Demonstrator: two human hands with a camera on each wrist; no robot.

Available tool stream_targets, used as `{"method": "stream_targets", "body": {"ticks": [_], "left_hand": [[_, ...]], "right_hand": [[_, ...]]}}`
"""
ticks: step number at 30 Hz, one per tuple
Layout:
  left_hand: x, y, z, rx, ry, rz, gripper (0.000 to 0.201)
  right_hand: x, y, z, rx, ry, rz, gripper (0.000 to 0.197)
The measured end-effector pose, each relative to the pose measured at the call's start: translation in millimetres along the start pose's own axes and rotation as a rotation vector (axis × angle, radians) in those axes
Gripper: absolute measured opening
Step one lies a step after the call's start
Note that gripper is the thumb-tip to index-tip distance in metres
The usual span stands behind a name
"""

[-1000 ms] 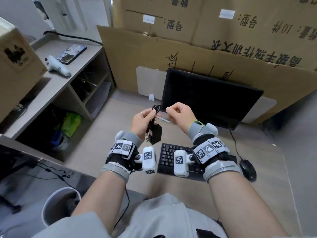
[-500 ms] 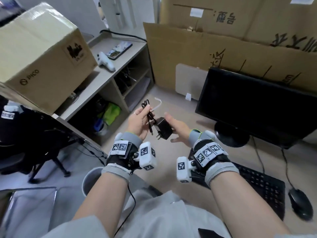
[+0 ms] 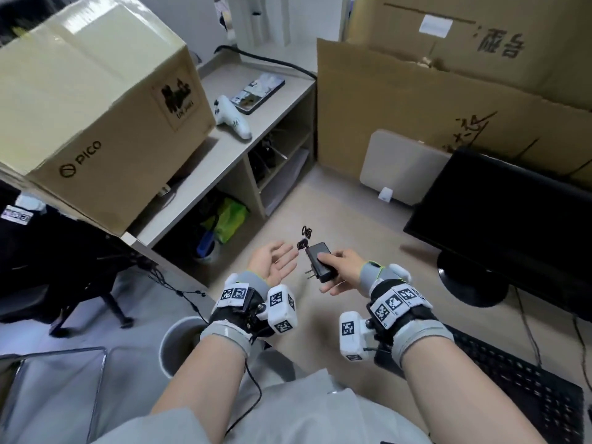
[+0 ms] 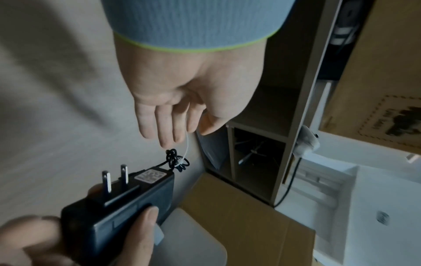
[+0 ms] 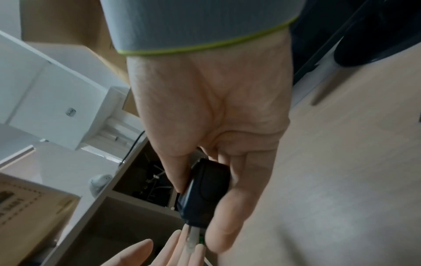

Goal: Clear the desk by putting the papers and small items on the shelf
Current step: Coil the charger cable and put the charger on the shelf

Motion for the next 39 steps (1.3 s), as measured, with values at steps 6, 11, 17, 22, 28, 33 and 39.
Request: {"method": "stream_targets", "body": {"ticks": [6,11,17,22,28,33,39], "left_hand": [[70.9,50.1,-42.2,0.024,-0.003,-0.144,0.022],[118.1,68.9,-57.8,0.038,0.034,-0.241,0.025],[130.1,77.6,-65.9,-0.001,0.011,-0.185,0.024],[64.6,72.3,-68.7,-0.045,0.130,0.044,0.042],[35.8,76.3,-54.8,-0.074,0.588,-0.168,0.108],[-17.3,61.3,-51.1,-0.012,0.148,0.099,0.047],[-51.3,74.1,-87.7,-0.258,0.206,-0.005,0.014]], "right_hand": [[-59.6,62.7,41.5,-0.090,-0.015,-0.039,0.012],[-104.1,102.1,70.1,-0.092,-0.014,-0.025,0.005],[-109.1,120.6,101.6,-0.053,-0.093,-0.116,0.021],[-74.9,97.3,102.7,0.061,-0.041,-0.076,0.017],[-7.2,86.3,103.7,0.118,-0.126,-0.342,0.029],[8.1,77.5,112.7,0.117,0.120,-0.175,0.020],[21.5,76.9,115.8,0.220,-0.058,-0.163,0.022]]}}
Point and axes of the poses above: each hand's wrist, its own y-axis towards the middle knuckle, its own x-axis out of the back of the hand, z = x × y, the point moved 5 cm from there along y, towards the middle knuckle, and after that the axes turned 7 degrees about -x, right-handed, at the moved point
